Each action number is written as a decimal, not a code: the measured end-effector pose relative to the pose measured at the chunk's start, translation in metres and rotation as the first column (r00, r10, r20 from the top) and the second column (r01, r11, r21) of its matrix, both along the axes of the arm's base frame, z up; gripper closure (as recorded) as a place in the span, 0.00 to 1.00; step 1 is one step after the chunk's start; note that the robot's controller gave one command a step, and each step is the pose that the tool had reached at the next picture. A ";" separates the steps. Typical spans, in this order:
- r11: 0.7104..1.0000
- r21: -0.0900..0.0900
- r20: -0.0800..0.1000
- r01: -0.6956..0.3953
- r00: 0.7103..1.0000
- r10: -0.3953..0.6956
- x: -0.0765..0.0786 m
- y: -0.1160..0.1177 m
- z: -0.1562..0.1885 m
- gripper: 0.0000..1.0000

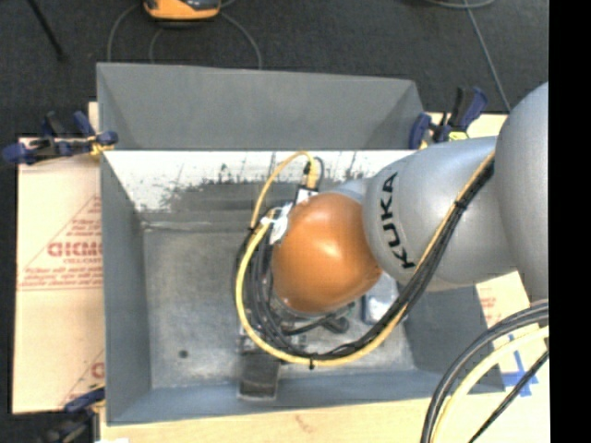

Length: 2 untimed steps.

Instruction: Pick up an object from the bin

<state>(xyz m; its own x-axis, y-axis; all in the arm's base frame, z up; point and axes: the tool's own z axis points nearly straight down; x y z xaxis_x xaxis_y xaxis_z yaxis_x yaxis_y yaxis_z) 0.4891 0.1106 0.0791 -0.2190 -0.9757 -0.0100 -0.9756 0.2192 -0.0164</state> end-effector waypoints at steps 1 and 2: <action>1.000 0.000 -0.007 0.000 1.000 0.000 -0.001 0.000 0.005 1.00; 1.000 -0.004 -0.015 0.001 1.000 -0.001 -0.001 0.000 0.022 1.00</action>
Offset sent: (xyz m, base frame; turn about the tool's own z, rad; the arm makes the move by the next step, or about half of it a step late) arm 0.0001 0.0001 0.0284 0.0001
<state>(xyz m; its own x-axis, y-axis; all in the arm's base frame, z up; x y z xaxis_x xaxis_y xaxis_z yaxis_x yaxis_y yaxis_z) 0.4876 0.1102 0.1009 -0.2200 -0.9755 -0.0031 -0.9755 0.2200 -0.0025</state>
